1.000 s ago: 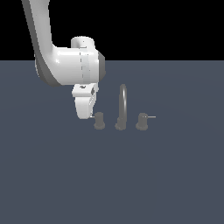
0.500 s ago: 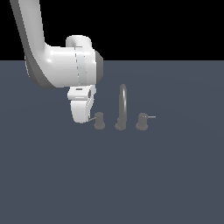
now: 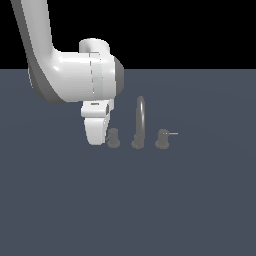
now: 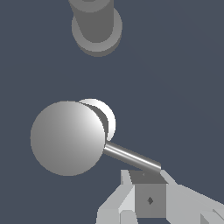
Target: Turn on the faucet by rotating a designated handle.
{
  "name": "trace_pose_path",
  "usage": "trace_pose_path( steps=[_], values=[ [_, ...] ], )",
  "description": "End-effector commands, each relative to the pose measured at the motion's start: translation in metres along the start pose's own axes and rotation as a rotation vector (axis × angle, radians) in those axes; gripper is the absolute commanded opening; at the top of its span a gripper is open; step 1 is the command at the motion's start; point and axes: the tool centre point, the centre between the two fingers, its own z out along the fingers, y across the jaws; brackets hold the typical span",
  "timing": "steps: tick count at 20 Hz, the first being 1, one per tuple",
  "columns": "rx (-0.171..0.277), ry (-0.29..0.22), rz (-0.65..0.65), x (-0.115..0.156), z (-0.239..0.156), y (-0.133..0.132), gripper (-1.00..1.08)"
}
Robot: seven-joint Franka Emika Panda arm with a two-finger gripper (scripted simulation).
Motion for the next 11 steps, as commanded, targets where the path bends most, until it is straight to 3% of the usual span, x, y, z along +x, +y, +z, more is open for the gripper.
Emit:
trace_pose_path(
  steps=[1,2,11],
  values=[
    [-0.007,0.012,0.030,0.025,-0.001,0.005,-1.00],
    [-0.001,0.000,0.000,0.002,0.000,0.002,-1.00],
    [-0.008,0.012,0.031,0.064,-0.001,-0.004,-1.00]
  ],
)
